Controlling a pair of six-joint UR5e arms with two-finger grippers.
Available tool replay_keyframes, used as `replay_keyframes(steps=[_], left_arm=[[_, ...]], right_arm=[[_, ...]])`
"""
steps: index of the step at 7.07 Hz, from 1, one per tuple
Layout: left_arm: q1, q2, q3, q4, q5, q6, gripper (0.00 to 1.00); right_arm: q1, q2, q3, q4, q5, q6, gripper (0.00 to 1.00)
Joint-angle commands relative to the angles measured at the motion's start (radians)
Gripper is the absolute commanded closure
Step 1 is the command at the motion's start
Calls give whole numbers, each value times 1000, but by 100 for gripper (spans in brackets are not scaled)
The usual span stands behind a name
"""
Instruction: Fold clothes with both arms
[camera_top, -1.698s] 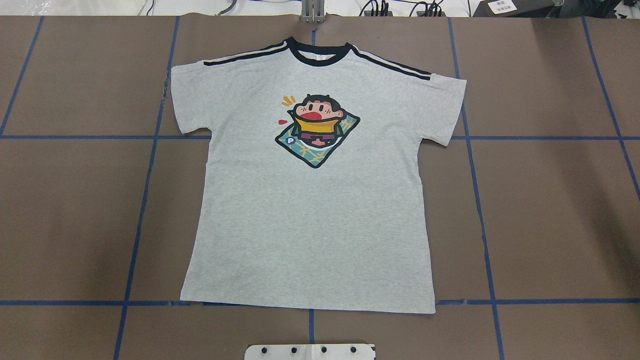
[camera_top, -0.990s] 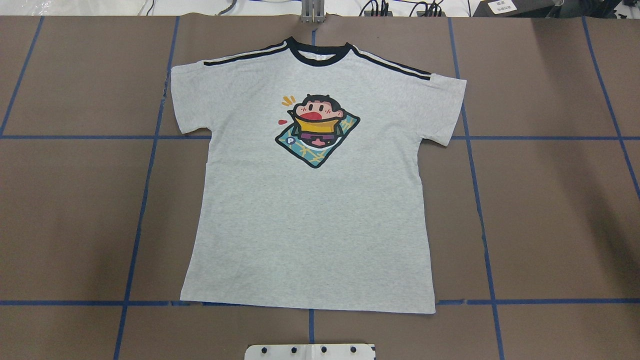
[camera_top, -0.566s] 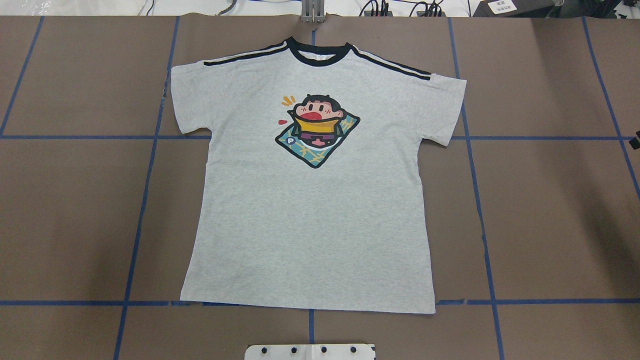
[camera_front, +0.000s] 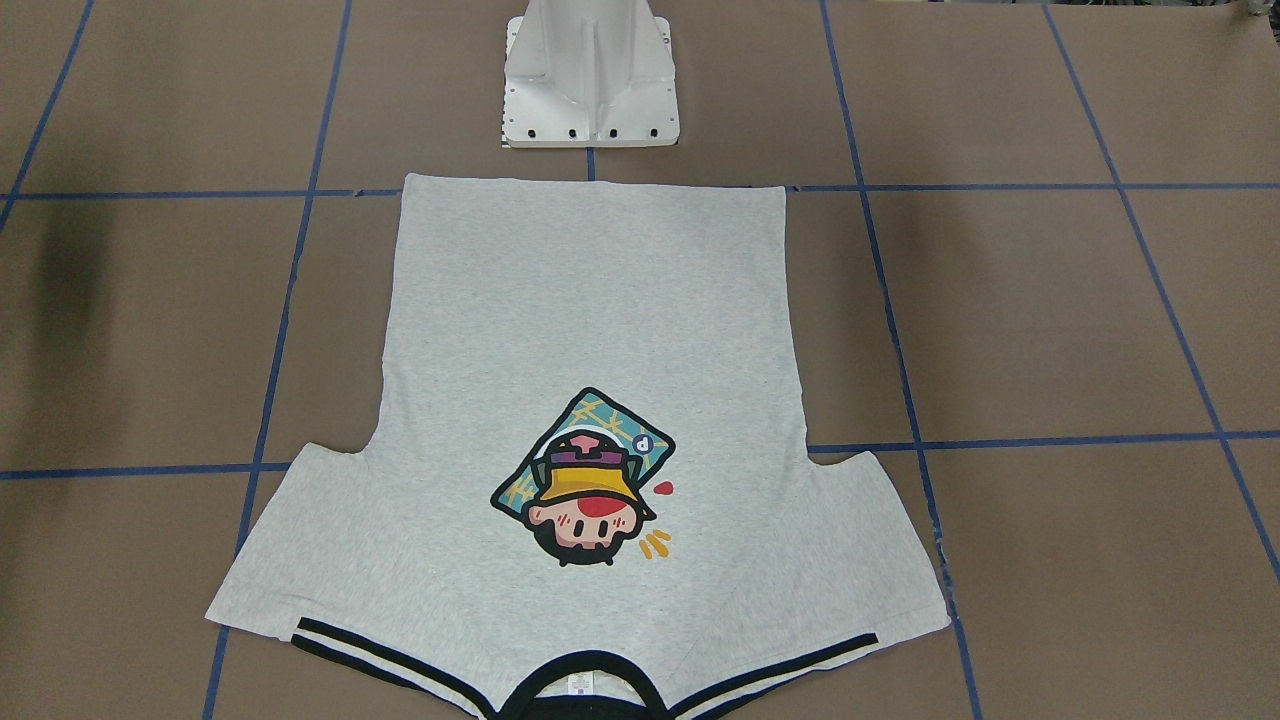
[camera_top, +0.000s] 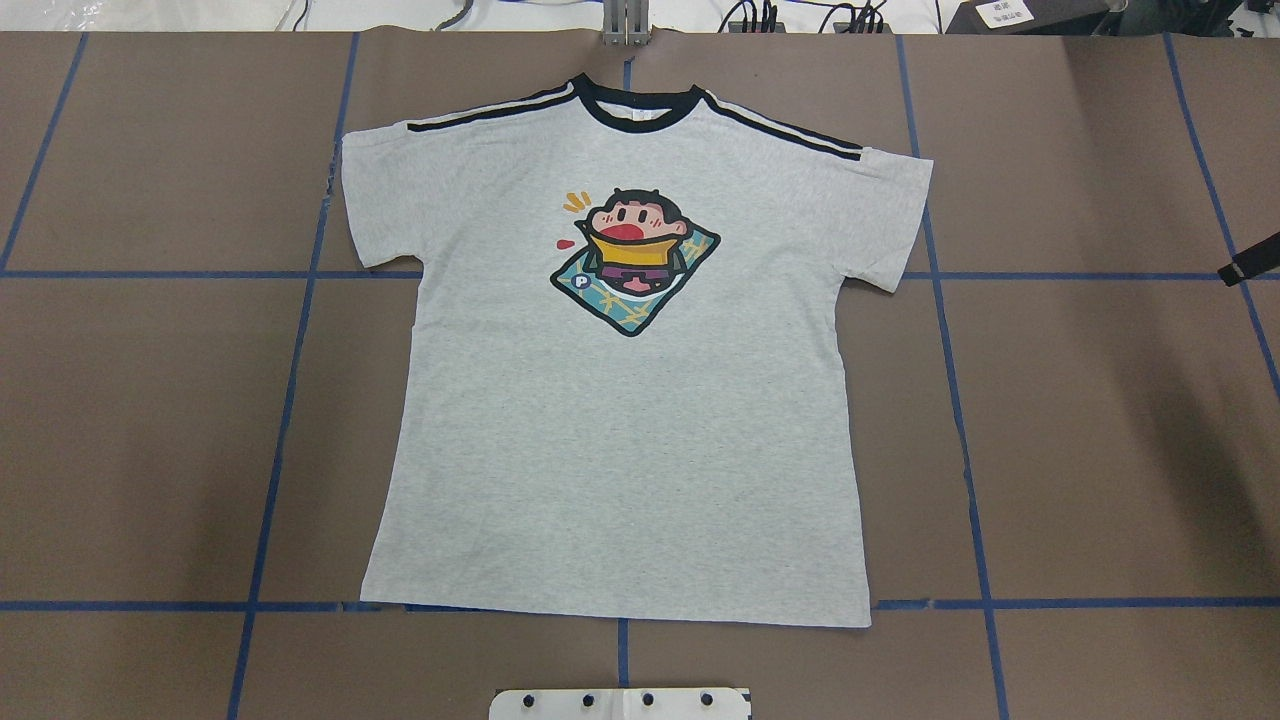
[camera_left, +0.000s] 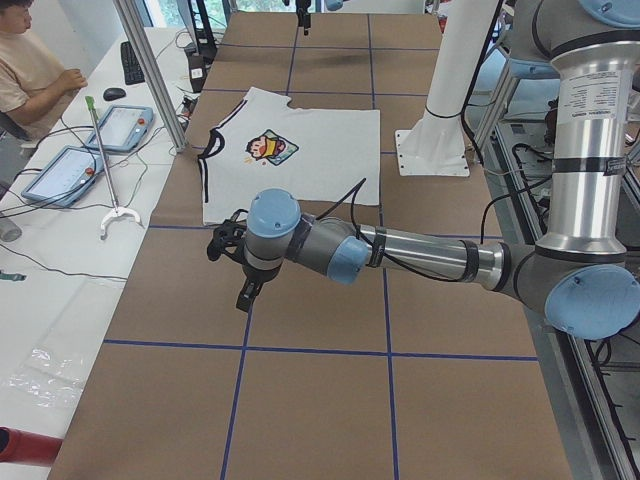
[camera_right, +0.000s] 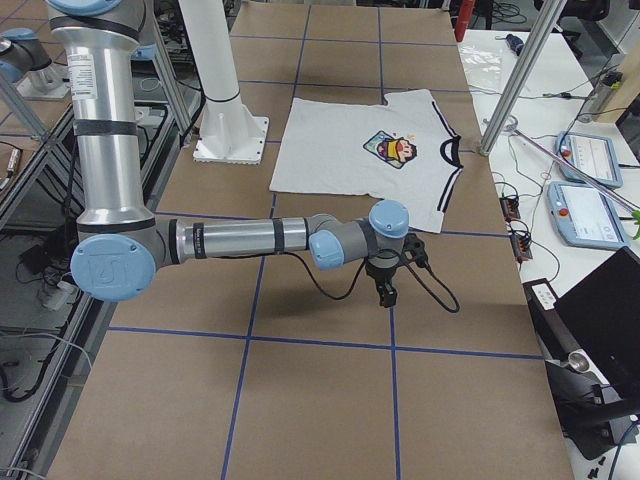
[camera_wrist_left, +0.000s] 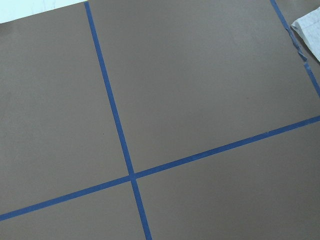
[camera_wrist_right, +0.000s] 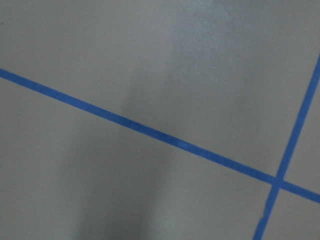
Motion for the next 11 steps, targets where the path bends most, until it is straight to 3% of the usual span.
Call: replay_keyframes(steps=[1, 2, 4, 5, 6, 7, 9, 11], left_arm=[[1, 21, -8, -6, -4, 6, 0], [1, 21, -8, -24, -7, 7, 0], [1, 43, -8, -124, -10, -2, 0], [1, 43, -7, -126, -10, -2, 0], [3, 41, -8, -129, -10, 0, 0], [3, 41, -10, -129, -9, 1, 0], [5, 41, -17, -134, -9, 0, 0], [5, 41, -17, -135, -9, 0, 0]], right_arm=[[-104, 139, -11, 2, -65, 158, 0], [-159, 205, -17, 2, -98, 304, 0], [-238, 360, -117, 8, -224, 665, 0], [-262, 393, -221, 186, -259, 802, 0], [-276, 408, -391, 475, -285, 918, 0], [-291, 454, -513, 601, -359, 1010, 0], [-339, 501, -570, 600, -499, 1051, 1], [-365, 530, -607, 597, -562, 1112, 8]])
